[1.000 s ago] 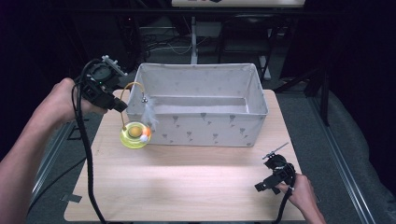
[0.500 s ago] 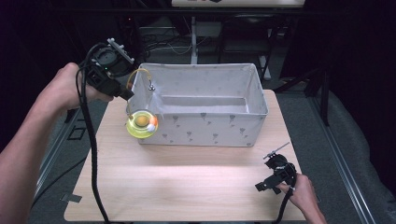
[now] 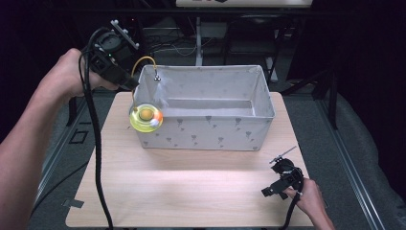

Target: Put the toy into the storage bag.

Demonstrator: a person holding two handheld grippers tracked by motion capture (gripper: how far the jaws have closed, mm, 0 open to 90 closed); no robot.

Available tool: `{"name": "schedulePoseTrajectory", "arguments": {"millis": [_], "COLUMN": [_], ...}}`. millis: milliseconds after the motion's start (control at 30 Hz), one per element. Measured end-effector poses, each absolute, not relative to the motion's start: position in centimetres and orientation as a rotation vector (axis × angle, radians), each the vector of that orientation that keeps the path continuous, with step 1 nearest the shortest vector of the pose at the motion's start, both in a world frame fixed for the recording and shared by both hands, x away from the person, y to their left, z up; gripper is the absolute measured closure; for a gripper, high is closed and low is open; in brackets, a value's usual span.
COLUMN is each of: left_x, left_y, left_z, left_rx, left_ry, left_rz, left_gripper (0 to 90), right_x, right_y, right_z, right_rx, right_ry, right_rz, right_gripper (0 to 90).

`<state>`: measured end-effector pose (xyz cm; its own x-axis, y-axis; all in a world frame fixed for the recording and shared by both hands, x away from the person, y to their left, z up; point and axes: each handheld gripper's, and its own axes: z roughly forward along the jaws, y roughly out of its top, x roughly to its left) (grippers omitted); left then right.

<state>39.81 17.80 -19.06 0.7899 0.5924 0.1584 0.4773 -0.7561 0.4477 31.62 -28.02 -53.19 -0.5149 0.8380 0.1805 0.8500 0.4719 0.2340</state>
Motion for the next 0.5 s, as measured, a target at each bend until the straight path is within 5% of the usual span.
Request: {"name": "schedulePoseTrajectory", "arguments": {"millis": [500], "left_x": [42.4], "left_y": [17.2], "left_z": [-16.8], "left_rx": [2.559], "left_ry": [0.862], "left_rz": [0.467], "left_gripper": [88.5], "right_x": [31.6], "right_y": [-28.0], "right_z": [-53.1], "right_rx": [-1.511], "right_ry": [-2.671], "right_rz": [-0.442], "right_gripper": [0.0]}}
